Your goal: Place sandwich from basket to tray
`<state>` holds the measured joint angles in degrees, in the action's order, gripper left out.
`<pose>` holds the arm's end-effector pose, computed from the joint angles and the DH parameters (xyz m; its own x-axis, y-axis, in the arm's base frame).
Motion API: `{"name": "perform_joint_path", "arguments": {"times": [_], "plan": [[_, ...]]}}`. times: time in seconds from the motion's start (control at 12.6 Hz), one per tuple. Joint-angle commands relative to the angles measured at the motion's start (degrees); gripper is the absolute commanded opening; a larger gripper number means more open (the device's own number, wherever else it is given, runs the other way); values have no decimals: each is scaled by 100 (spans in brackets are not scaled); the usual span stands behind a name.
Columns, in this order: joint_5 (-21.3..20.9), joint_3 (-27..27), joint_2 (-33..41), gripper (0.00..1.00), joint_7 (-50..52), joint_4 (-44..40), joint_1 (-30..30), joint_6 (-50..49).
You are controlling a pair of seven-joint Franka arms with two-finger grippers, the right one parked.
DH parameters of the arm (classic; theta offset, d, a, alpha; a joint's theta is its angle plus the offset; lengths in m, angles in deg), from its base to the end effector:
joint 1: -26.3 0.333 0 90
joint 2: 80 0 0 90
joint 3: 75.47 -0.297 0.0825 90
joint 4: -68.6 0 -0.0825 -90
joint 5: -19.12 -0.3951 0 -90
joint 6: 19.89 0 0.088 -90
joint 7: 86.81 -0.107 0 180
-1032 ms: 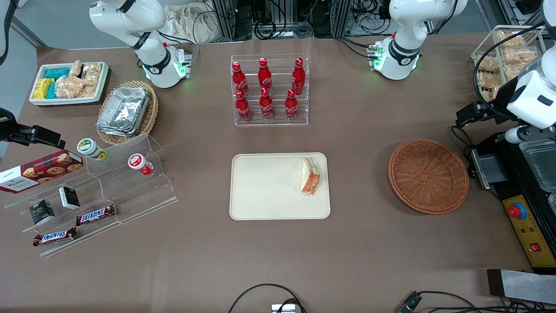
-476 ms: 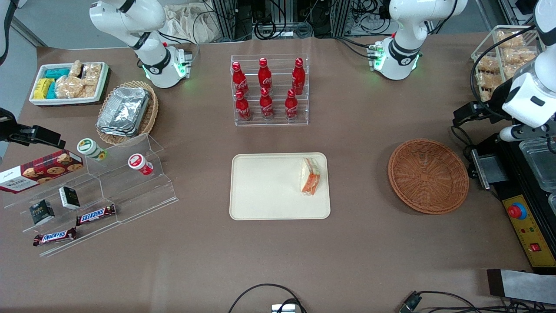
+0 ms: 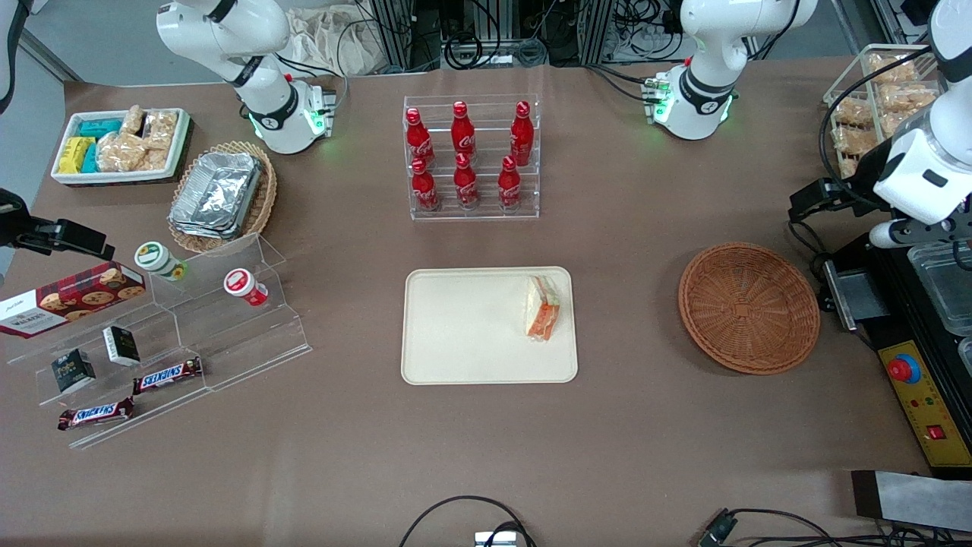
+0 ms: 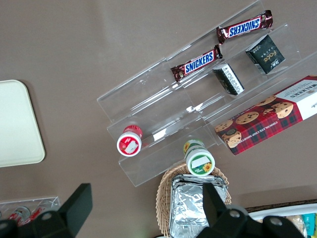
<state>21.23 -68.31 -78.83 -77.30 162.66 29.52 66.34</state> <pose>0.5486 -0.0425 0.5776 0.9882 0.0954 -0.1202 0.0978 -0.9951 0.0146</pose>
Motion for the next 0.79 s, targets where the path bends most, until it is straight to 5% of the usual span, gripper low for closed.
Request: {"name": "perform_joint_path", "arguments": {"times": [0.0, 0.71], "plan": [[43, -467, 164, 100, -2, 77, -382, 26], [17, -777, 85, 100, -64, -178, -498, -211]]}}
